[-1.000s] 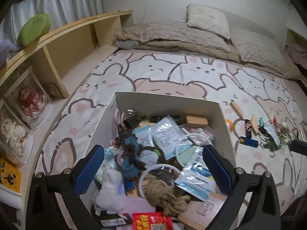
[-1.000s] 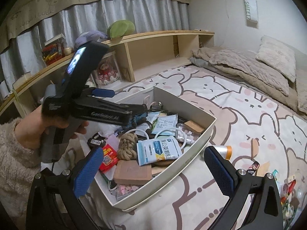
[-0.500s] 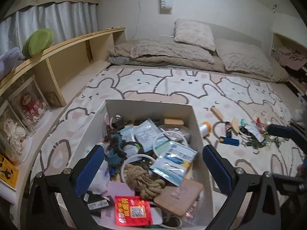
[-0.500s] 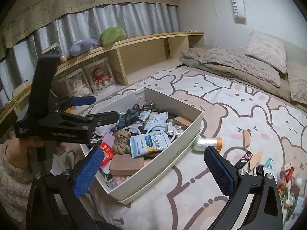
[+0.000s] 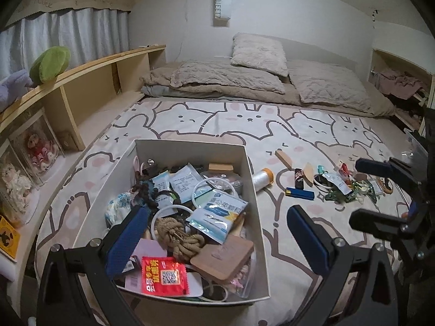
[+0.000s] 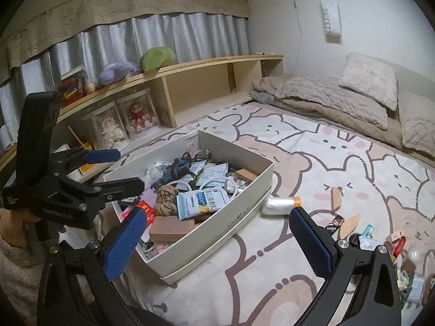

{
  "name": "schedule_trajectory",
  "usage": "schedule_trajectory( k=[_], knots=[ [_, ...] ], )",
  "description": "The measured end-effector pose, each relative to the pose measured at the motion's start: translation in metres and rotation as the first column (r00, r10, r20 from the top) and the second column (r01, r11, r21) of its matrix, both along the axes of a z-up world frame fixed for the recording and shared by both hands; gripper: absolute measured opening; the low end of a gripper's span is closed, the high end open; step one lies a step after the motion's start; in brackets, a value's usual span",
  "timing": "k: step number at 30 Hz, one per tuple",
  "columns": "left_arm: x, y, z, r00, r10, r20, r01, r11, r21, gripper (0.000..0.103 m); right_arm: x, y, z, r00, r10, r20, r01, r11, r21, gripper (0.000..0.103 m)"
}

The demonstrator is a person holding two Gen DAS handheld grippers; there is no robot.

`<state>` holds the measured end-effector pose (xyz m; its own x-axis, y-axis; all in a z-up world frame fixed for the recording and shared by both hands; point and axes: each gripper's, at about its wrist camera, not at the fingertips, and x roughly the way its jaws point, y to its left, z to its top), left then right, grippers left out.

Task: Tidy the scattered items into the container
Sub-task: 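Withdraw both tools up and away from the shoe box, then move both tools back toward the scattered items on the bed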

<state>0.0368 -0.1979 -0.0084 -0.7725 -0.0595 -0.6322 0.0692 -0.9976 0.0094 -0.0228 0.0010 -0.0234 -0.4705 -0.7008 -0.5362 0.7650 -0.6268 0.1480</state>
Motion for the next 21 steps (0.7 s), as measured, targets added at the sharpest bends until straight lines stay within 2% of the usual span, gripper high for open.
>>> schedule_trajectory(
  k=[10, 21],
  knots=[
    [0.023, 0.02, 0.008, 0.999, -0.023, -0.027, 0.023, 1.0, -0.005, 0.103, 0.004, 0.017, 0.002, 1.0, -0.016, -0.022, 0.016, 1.0, -0.008, 0.103],
    [0.046, 0.03, 0.012, 0.997, -0.028, -0.066, 0.03, 0.999, 0.022, 0.103, 0.009, 0.034, 0.002, 0.999, -0.033, -0.029, 0.033, 0.999, -0.021, 0.103]
  ],
)
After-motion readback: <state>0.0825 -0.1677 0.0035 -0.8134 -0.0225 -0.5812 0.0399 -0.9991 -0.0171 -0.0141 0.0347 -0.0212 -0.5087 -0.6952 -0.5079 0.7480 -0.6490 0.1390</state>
